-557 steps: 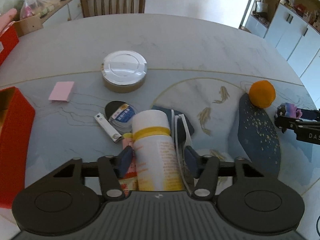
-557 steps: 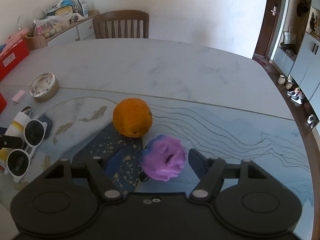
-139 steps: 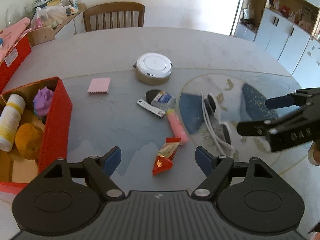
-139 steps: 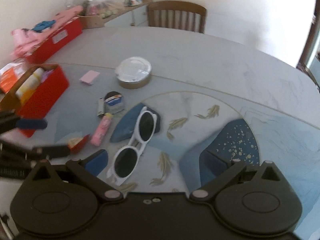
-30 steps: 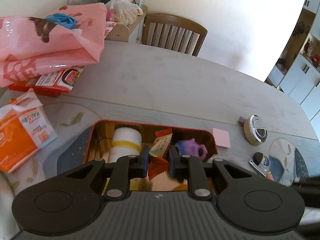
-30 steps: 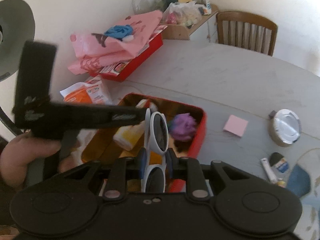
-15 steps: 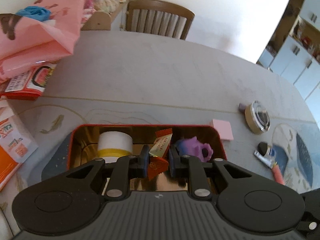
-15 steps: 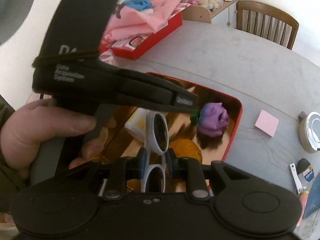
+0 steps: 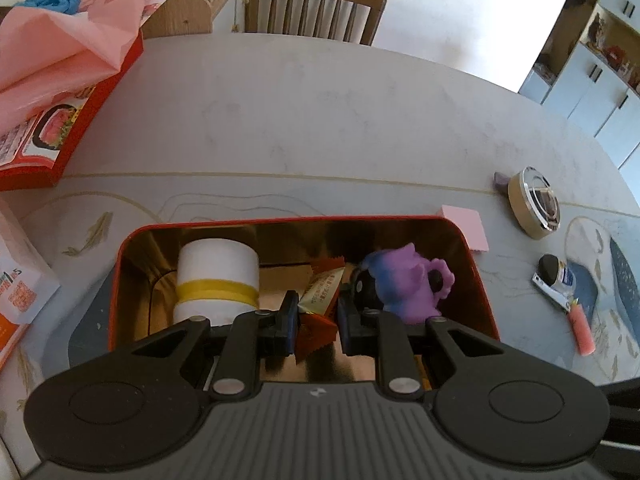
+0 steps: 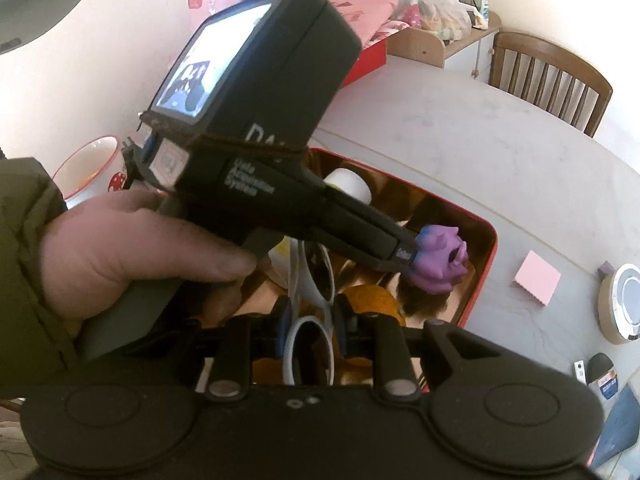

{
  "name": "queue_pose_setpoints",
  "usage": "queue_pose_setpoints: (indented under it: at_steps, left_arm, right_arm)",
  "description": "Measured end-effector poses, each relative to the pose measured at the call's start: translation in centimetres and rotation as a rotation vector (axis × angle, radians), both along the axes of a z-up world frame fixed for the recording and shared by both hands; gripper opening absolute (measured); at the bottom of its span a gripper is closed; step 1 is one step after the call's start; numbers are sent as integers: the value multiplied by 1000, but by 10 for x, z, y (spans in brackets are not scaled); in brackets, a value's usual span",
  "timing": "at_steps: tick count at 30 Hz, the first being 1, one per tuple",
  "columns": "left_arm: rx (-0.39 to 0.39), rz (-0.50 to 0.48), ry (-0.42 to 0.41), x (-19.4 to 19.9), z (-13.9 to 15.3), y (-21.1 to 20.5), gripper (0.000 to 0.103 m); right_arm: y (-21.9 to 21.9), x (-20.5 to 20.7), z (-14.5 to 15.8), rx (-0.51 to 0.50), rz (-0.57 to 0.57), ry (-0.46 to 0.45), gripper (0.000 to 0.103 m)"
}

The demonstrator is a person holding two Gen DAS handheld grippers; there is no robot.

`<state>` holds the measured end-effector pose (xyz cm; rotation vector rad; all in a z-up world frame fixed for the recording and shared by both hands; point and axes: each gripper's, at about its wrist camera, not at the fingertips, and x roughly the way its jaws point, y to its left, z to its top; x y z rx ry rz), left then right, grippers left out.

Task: Organize rigid objects
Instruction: 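Carry the sunglasses with the right tool into the tin while the left tool drops the snack packet there, then grasp the pink sticky note with the left tool while the right tool grasps the pink tube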

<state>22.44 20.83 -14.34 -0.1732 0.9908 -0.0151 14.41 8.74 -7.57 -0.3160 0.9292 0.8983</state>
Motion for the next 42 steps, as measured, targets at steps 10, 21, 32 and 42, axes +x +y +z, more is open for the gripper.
queue_pose_setpoints:
  at_steps: [10,21,32,42]
  left_arm:
    - [-1,16,-4,-8,0,0,20]
    - [-18,32,-33,-18,6,5,36]
    - [-1,17,-124,-43,39,-6,53]
    - [14,-2,-201,-63,69,-41,67]
  right_arm:
    - [-16,7,1,25,-32,39,32]
    - [-43,4,9,68,-71,62,37]
    - [-87,1,34,127,-160,38,50]
    - [-156,-5,49,154,-255,-19,66]
